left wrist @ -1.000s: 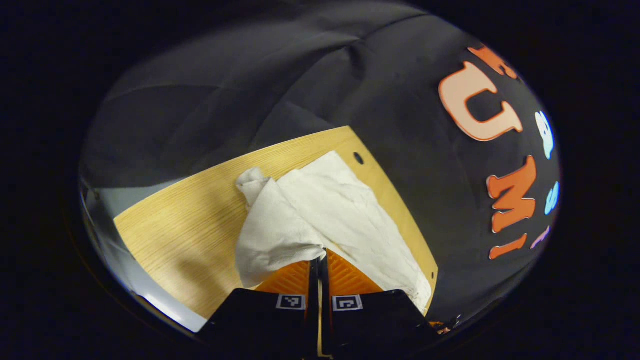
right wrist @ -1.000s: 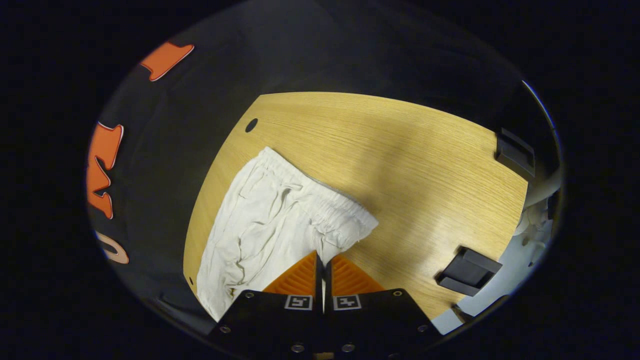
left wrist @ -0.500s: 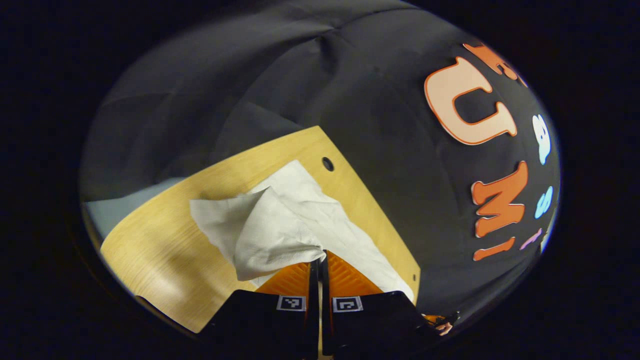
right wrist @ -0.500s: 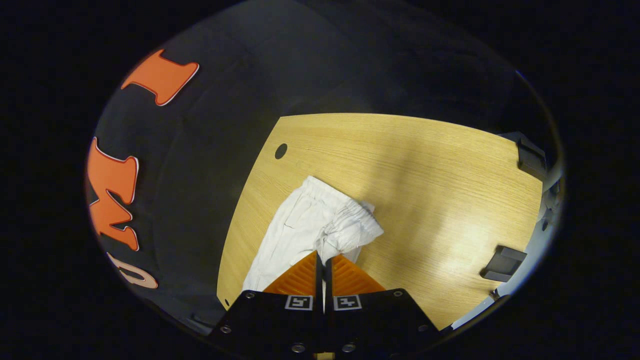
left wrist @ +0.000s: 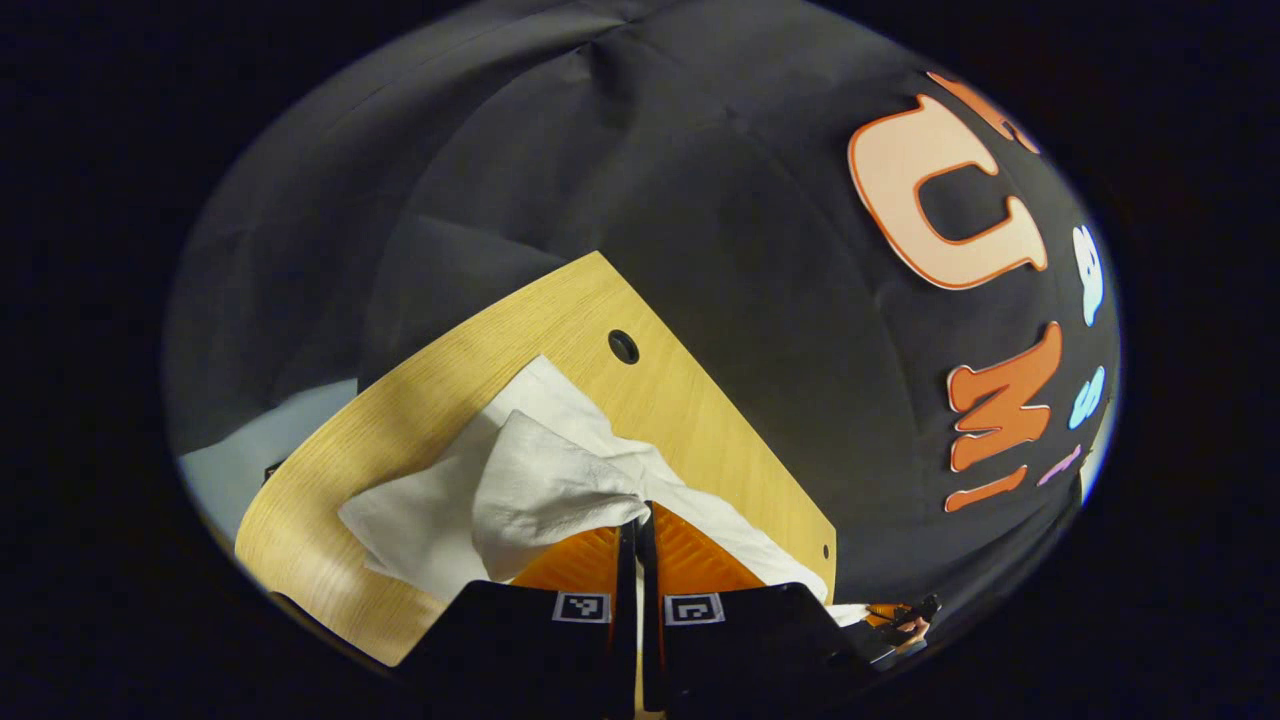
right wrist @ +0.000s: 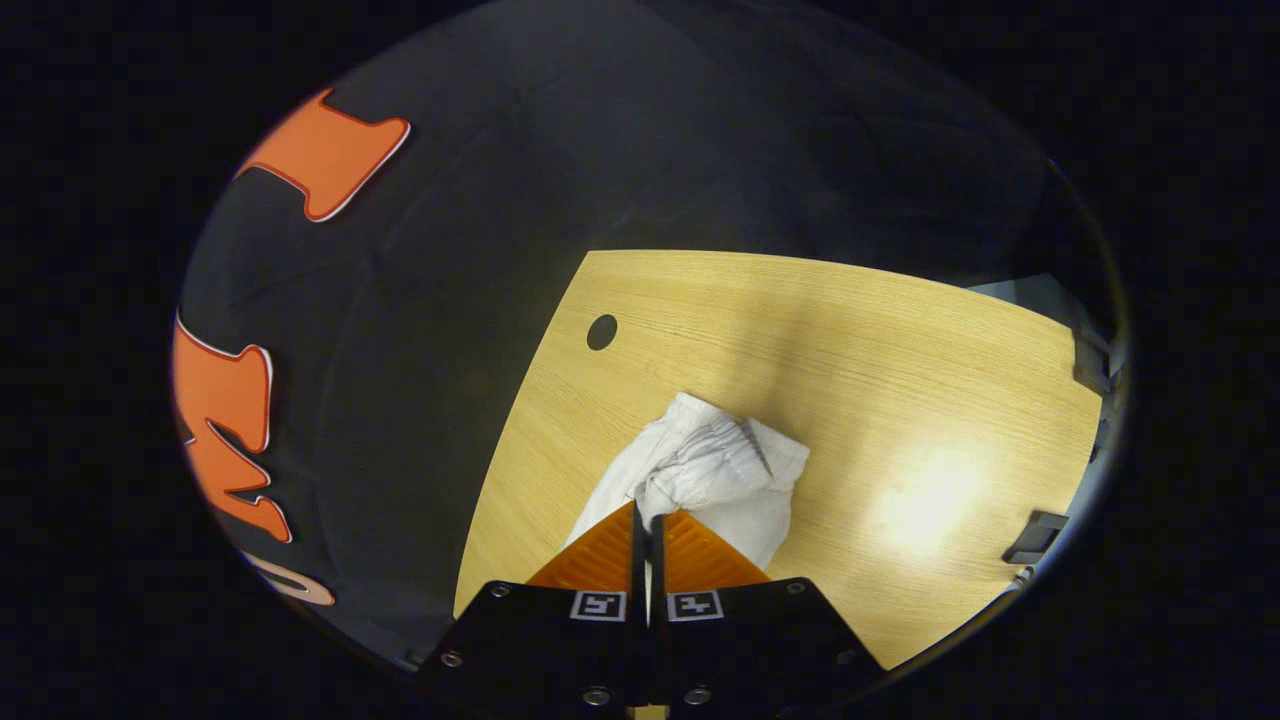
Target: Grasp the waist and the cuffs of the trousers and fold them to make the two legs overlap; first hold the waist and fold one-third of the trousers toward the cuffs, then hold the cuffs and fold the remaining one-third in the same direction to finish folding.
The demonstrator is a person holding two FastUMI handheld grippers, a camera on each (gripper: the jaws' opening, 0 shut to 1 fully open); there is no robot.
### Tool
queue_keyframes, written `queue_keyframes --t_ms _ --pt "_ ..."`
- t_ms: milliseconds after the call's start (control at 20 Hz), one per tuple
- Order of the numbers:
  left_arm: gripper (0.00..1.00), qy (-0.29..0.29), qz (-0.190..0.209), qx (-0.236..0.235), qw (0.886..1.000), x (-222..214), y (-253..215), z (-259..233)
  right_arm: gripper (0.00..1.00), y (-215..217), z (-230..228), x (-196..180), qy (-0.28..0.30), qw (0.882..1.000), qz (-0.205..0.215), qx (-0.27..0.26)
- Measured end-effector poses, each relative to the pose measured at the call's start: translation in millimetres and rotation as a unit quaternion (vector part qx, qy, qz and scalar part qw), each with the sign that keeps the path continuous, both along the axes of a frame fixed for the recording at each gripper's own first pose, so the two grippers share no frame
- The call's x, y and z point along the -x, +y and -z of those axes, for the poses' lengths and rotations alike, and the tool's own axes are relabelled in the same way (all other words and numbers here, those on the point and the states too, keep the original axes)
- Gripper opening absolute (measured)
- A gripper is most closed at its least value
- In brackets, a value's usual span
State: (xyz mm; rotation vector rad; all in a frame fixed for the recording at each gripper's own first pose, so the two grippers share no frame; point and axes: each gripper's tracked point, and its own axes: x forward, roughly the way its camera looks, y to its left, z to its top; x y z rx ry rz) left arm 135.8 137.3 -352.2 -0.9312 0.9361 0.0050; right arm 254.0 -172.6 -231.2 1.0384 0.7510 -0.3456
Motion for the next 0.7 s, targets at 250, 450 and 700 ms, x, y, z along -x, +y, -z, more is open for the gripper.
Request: queue_keyframes --t_ms 250,450,700 --pt "0.06 0.050 0.010 -0.041 0.998 -14 -5 44 0.01 9 32 -51 0.031 0.999 -0.027 0.007" --pt "0.06 0.061 0.034 -0.073 0.995 -23 -7 53 0.01 16 43 -81 0.044 0.998 -0.049 0.020" --pt "0.06 0.086 0.013 -0.098 0.991 -27 3 42 0.02 23 46 -80 0.029 0.997 -0.068 0.009"
